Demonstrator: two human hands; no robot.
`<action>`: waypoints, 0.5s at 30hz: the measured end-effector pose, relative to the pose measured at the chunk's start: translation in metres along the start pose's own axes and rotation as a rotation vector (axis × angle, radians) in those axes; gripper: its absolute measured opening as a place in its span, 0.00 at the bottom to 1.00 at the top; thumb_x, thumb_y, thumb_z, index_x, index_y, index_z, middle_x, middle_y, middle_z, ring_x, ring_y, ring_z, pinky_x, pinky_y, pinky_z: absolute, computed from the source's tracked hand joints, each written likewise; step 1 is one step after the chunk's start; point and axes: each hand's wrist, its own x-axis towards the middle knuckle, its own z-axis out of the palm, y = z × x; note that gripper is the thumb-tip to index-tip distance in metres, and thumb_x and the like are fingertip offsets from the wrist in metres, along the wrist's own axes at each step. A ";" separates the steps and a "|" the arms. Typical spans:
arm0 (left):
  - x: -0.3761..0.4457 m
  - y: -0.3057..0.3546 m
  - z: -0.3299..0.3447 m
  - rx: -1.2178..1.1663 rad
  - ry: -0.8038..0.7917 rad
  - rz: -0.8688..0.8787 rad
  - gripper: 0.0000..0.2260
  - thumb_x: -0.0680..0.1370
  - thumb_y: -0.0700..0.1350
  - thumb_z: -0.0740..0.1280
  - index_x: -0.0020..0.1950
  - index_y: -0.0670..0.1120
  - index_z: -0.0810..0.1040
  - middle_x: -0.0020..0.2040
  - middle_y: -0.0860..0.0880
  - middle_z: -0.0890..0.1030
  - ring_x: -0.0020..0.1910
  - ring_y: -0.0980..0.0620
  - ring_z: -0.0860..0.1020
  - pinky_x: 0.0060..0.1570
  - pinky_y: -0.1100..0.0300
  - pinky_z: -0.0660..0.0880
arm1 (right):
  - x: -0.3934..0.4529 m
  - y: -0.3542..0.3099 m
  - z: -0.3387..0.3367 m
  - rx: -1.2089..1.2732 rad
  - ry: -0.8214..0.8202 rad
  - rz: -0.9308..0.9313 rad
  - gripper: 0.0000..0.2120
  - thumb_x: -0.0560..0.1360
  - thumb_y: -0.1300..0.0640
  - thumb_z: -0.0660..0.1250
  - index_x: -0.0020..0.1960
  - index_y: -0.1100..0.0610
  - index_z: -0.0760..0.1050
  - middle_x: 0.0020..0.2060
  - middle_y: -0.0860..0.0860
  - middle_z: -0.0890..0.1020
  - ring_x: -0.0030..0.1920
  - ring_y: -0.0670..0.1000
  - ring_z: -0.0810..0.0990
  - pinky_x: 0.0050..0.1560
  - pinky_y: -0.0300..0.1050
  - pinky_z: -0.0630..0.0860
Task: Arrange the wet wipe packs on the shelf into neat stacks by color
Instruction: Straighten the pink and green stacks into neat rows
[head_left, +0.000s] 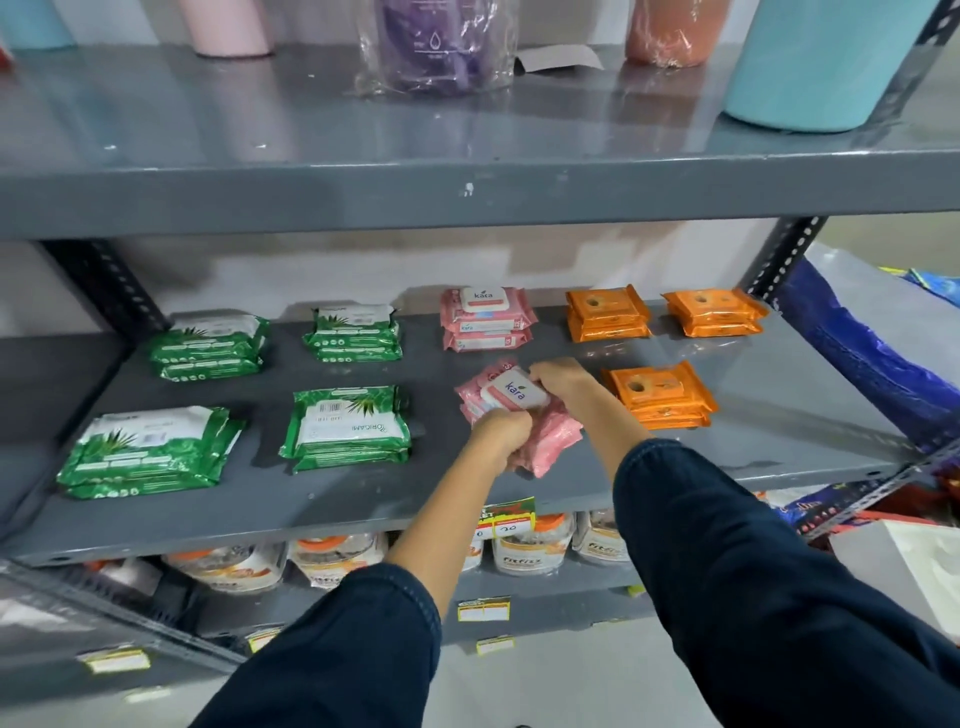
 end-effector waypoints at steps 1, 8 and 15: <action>-0.005 0.002 0.002 -0.012 -0.024 -0.008 0.13 0.79 0.51 0.59 0.50 0.41 0.74 0.41 0.44 0.81 0.35 0.49 0.78 0.37 0.58 0.76 | 0.003 0.002 -0.002 0.011 -0.006 -0.048 0.10 0.77 0.61 0.61 0.53 0.64 0.77 0.56 0.62 0.79 0.37 0.52 0.75 0.34 0.39 0.70; -0.005 0.010 -0.048 0.531 0.443 0.273 0.28 0.77 0.60 0.61 0.65 0.38 0.69 0.62 0.39 0.76 0.59 0.40 0.75 0.52 0.51 0.73 | -0.010 0.032 -0.012 0.087 0.430 -0.182 0.23 0.77 0.44 0.61 0.63 0.60 0.74 0.60 0.58 0.80 0.61 0.60 0.77 0.60 0.52 0.73; 0.039 0.006 -0.046 0.672 0.070 0.385 0.26 0.81 0.59 0.49 0.76 0.52 0.48 0.77 0.45 0.47 0.75 0.42 0.50 0.72 0.47 0.53 | -0.036 0.069 0.038 0.288 0.326 -0.008 0.45 0.73 0.40 0.65 0.77 0.59 0.45 0.76 0.61 0.58 0.73 0.62 0.63 0.72 0.58 0.65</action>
